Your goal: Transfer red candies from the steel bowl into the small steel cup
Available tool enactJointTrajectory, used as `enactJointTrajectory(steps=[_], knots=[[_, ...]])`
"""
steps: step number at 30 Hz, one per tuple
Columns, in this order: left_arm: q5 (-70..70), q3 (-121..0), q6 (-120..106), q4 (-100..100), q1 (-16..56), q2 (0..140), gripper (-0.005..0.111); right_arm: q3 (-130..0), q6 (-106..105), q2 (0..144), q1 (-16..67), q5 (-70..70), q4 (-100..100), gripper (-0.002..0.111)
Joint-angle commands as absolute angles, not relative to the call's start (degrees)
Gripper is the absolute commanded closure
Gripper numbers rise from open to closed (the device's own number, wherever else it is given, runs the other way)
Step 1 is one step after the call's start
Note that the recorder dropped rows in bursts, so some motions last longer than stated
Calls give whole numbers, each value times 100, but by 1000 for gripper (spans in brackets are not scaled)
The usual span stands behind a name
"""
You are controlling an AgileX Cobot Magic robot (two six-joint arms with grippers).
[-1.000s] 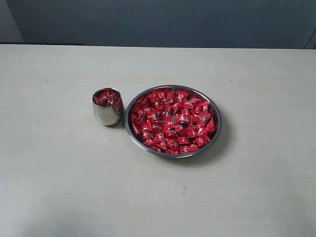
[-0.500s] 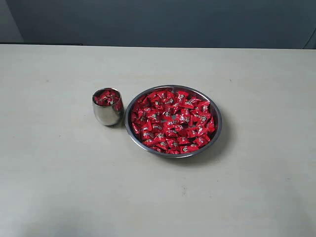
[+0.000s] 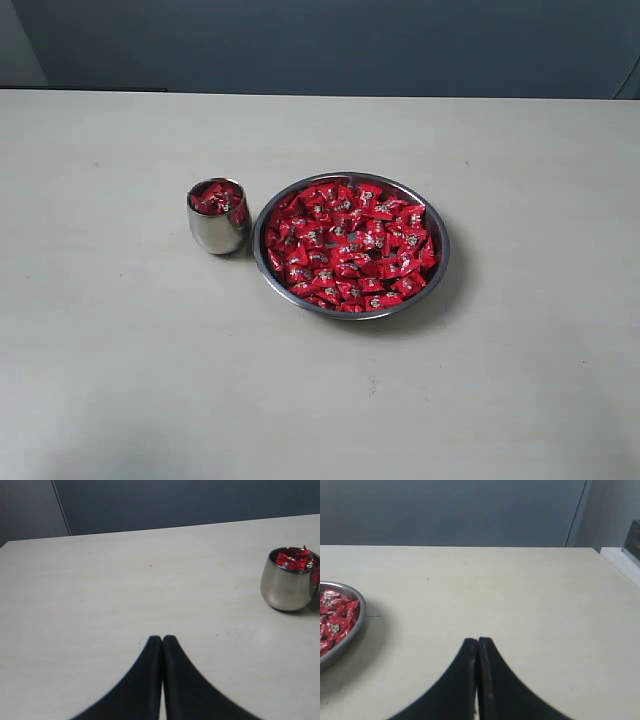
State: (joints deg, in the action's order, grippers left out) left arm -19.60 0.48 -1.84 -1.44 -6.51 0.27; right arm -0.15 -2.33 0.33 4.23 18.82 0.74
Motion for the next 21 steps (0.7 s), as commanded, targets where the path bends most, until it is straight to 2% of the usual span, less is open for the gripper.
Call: enactJointTrajectory(steps=[1, 21], knots=[[-1932, 0, -168, -155, -620, 0, 106, 0, -236, 0, 396, 1858, 70, 109], [-1932, 0, -168, -155, -620, 0, 106, 0, -236, 0, 396, 1829, 157, 109]])
